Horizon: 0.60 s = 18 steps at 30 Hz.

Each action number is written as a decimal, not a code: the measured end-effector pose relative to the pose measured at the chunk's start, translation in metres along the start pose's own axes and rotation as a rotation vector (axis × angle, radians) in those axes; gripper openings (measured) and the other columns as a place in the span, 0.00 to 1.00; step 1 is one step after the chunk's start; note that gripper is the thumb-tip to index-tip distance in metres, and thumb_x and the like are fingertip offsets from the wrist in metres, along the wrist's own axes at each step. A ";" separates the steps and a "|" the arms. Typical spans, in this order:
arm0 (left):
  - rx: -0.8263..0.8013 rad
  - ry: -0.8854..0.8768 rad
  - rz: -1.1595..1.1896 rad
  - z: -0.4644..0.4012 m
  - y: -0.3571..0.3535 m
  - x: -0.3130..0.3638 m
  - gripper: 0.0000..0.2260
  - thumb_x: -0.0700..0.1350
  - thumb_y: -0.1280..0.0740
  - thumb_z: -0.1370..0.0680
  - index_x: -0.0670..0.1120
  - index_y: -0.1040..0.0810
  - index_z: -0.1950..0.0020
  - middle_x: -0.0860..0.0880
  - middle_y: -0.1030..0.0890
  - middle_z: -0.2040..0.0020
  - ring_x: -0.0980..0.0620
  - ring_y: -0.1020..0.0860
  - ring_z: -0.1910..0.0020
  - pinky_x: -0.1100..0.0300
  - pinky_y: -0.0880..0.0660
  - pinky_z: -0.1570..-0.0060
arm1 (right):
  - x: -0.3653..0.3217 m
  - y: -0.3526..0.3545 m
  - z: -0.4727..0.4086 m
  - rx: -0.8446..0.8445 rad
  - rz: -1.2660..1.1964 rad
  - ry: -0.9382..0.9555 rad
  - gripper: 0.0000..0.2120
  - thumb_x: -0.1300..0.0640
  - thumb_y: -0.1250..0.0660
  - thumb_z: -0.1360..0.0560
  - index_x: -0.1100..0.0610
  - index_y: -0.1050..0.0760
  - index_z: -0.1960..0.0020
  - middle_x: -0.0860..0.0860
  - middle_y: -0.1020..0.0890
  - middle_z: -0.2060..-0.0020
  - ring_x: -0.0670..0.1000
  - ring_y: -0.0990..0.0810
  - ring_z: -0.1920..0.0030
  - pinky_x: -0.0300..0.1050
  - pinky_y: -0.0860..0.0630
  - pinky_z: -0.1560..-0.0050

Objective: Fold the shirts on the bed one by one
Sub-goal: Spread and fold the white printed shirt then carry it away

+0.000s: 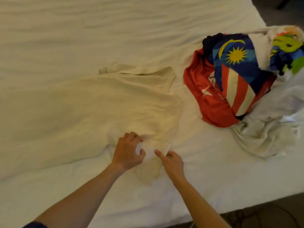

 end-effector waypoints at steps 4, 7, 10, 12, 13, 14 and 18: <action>-0.216 0.001 -0.131 0.021 -0.034 -0.003 0.28 0.61 0.33 0.36 0.48 0.25 0.40 0.48 0.25 0.44 0.43 0.25 0.45 0.50 0.25 0.53 | 0.000 -0.020 0.001 -0.037 0.087 0.084 0.14 0.51 0.32 0.22 0.58 0.25 0.63 0.54 0.20 0.64 0.55 0.22 0.59 0.47 0.30 0.60; -0.211 0.025 -0.109 0.031 -0.047 -0.003 0.21 0.49 0.33 0.28 0.47 0.28 0.35 0.46 0.26 0.42 0.42 0.26 0.43 0.49 0.26 0.54 | 0.009 -0.016 0.001 -0.008 0.196 0.144 0.13 0.54 0.37 0.19 0.56 0.27 0.62 0.53 0.22 0.65 0.57 0.22 0.59 0.48 0.30 0.61; -0.164 0.103 0.048 0.034 -0.047 -0.003 0.16 0.35 0.38 0.23 0.45 0.26 0.36 0.46 0.25 0.42 0.44 0.27 0.41 0.51 0.26 0.49 | 0.014 -0.009 0.006 -0.039 0.211 0.195 0.13 0.56 0.37 0.19 0.61 0.24 0.59 0.55 0.19 0.64 0.57 0.20 0.59 0.49 0.26 0.61; -0.167 0.118 0.113 0.042 -0.052 0.003 0.14 0.33 0.38 0.22 0.43 0.24 0.39 0.46 0.23 0.42 0.45 0.27 0.42 0.53 0.28 0.47 | 0.021 0.000 0.012 -0.042 0.128 0.173 0.13 0.57 0.38 0.18 0.66 0.22 0.54 0.59 0.17 0.60 0.59 0.18 0.57 0.57 0.20 0.56; -0.168 0.122 0.146 0.050 -0.057 0.008 0.13 0.33 0.38 0.22 0.43 0.23 0.40 0.46 0.23 0.43 0.45 0.26 0.43 0.55 0.29 0.47 | 0.029 0.005 0.014 -0.043 0.125 0.152 0.13 0.57 0.38 0.18 0.66 0.22 0.51 0.60 0.17 0.58 0.59 0.17 0.56 0.59 0.19 0.54; -0.179 0.121 0.189 0.060 -0.062 0.014 0.11 0.35 0.37 0.21 0.43 0.23 0.40 0.46 0.22 0.43 0.45 0.25 0.43 0.56 0.30 0.47 | 0.038 0.012 0.015 -0.050 0.180 0.129 0.13 0.57 0.39 0.18 0.65 0.22 0.50 0.60 0.17 0.57 0.59 0.17 0.56 0.58 0.19 0.54; -0.393 0.127 0.415 0.099 -0.085 0.041 0.11 0.39 0.35 0.21 0.46 0.21 0.39 0.50 0.20 0.50 0.50 0.21 0.48 0.61 0.28 0.50 | 0.078 0.039 0.026 -0.233 0.554 -0.037 0.12 0.57 0.44 0.17 0.58 0.26 0.55 0.55 0.21 0.62 0.55 0.20 0.62 0.50 0.22 0.57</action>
Point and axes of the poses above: each hand's wrist, its own z-axis away from the middle knuckle, its own y-axis out of the back of the hand, x = y × z, the point moved 7 cm from there along -z, towards the middle knuckle
